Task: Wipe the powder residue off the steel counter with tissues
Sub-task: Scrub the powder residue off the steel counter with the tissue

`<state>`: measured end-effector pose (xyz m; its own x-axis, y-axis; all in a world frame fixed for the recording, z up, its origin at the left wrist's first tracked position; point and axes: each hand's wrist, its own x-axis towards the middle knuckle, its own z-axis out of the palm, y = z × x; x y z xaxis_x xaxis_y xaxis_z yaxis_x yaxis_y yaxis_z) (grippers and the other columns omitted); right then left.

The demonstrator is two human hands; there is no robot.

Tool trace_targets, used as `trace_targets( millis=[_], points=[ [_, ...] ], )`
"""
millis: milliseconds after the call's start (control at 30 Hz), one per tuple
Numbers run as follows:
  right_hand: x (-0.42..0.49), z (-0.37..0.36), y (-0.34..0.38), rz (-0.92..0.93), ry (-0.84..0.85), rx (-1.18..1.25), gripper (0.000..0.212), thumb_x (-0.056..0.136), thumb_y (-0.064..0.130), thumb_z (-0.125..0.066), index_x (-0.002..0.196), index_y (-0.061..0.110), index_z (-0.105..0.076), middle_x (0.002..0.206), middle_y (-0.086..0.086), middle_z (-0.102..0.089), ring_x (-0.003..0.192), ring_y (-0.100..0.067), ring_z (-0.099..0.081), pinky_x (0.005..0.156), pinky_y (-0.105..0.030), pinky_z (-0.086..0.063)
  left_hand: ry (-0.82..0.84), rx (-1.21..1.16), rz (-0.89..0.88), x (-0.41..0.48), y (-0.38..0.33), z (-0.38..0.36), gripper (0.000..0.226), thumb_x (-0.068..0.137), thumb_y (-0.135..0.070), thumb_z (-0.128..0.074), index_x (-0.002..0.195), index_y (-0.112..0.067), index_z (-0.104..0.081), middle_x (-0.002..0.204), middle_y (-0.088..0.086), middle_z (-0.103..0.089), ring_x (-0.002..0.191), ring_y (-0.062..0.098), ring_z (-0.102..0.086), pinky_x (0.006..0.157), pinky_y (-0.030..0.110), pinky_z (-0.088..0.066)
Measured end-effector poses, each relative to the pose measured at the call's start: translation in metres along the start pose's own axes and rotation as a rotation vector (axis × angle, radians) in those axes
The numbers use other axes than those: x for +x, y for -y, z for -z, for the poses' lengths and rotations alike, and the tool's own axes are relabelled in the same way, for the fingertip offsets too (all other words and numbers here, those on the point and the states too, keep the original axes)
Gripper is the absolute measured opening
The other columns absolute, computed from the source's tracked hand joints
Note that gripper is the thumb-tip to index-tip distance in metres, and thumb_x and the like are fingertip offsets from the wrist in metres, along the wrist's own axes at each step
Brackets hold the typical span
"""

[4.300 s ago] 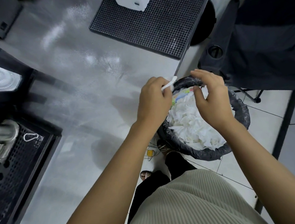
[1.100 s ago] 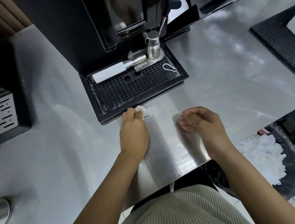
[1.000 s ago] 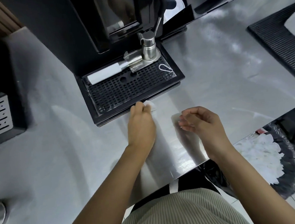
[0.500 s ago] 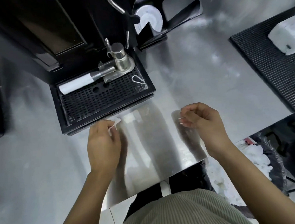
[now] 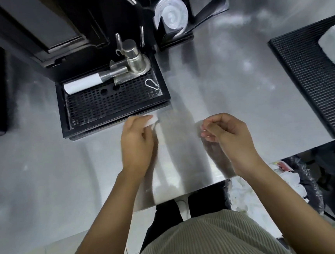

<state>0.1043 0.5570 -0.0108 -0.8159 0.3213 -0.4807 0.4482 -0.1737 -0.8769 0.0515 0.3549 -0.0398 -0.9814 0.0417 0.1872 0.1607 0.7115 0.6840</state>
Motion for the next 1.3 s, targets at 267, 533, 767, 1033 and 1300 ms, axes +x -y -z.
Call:
trace_targets(
  millis=[267, 533, 767, 1033, 1300],
  points=[
    [0.005, 0.018, -0.006, 0.026, -0.038, 0.015, 0.01, 0.093, 0.005, -0.063, 0.085, 0.01, -0.067, 0.082, -0.011, -0.069, 0.076, -0.017, -0.066, 0.067, -0.017, -0.053, -0.03, 0.261, 0.139, -0.016, 0.03, -0.001, 0.031, 0.089, 0.001, -0.054, 0.119, -0.002, -0.063, 0.096, 0.01, -0.051, 0.096, 0.027, -0.049, 0.087, 0.014, -0.032],
    [0.007, 0.028, -0.008, 0.149, -0.09, -0.121, 0.022, 0.093, 0.025, -0.066, 0.084, 0.005, -0.065, 0.069, -0.018, -0.066, 0.062, -0.026, -0.061, 0.067, -0.037, -0.052, 0.127, 0.044, -0.074, -0.009, -0.027, -0.052, 0.027, 0.091, -0.002, -0.054, 0.114, -0.005, -0.068, 0.093, 0.0, -0.052, 0.088, 0.021, -0.053, 0.085, 0.02, -0.043],
    [0.013, 0.049, -0.007, 0.235, -0.172, -0.128, 0.022, 0.098, 0.022, -0.06, 0.087, 0.004, -0.064, 0.072, -0.017, -0.065, 0.062, -0.016, -0.057, 0.057, -0.016, -0.047, -0.061, 0.149, 0.086, -0.017, -0.001, -0.033, 0.033, 0.09, 0.003, -0.051, 0.117, -0.008, -0.065, 0.095, 0.002, -0.05, 0.091, 0.022, -0.053, 0.085, 0.034, -0.048],
    [0.025, 0.061, -0.012, 0.302, -0.26, -0.236, 0.023, 0.094, 0.029, -0.066, 0.082, 0.009, -0.066, 0.075, 0.001, -0.068, 0.067, -0.005, -0.06, 0.066, -0.011, -0.045, 0.211, 0.049, -0.209, -0.012, -0.062, -0.096, 0.03, 0.086, 0.007, -0.054, 0.111, -0.002, -0.068, 0.097, 0.012, -0.058, 0.092, 0.027, -0.056, 0.087, 0.033, -0.046],
    [0.027, 0.075, -0.011, 0.327, -0.303, -0.236, 0.024, 0.098, 0.026, -0.059, 0.08, 0.01, -0.063, 0.07, 0.001, -0.061, 0.061, 0.0, -0.051, 0.06, -0.009, -0.038, 0.125, 0.535, -0.221, 0.148, -0.069, -0.09, 0.031, 0.085, 0.0, -0.05, 0.106, -0.012, -0.07, 0.109, 0.014, -0.059, 0.097, 0.033, -0.057, 0.088, 0.04, -0.04]
  ],
)
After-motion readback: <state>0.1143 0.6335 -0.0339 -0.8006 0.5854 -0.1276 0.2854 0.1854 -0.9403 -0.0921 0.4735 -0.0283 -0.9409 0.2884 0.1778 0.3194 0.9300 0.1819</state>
